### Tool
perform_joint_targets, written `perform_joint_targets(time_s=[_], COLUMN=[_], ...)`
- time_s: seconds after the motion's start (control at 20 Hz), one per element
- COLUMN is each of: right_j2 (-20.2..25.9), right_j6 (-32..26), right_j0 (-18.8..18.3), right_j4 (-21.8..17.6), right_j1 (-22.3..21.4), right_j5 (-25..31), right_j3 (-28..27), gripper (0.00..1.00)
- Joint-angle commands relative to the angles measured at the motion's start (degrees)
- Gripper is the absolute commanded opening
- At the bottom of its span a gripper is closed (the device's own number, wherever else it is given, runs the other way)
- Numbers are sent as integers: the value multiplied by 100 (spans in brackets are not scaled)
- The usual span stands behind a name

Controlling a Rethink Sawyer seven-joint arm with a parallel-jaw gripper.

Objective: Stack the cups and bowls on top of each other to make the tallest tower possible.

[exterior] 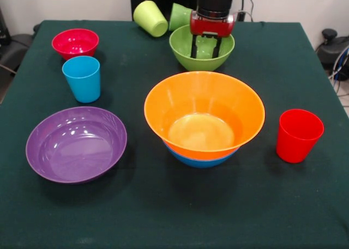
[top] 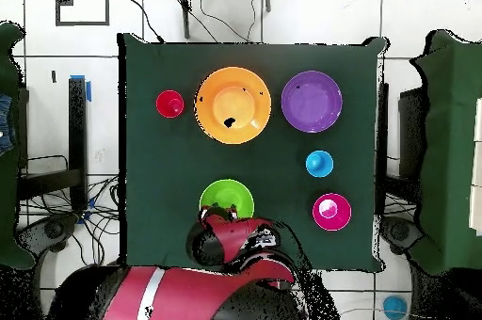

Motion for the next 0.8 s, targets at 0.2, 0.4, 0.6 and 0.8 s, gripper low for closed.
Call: perform_joint_targets(time_s=[0.2, 0.4, 0.6, 0.8], right_j2=[762, 889, 953, 988], right_j6=[255, 192, 217, 314], right_j0=[-104, -187, -129, -10], right_j4=[-332, -352, -205, 9], right_j1=[123, -252, -831, -1236], right_j5=[135, 487, 948, 1349], right_j3=[-552, -376, -53, 110], gripper=[100, 100, 100, 100])
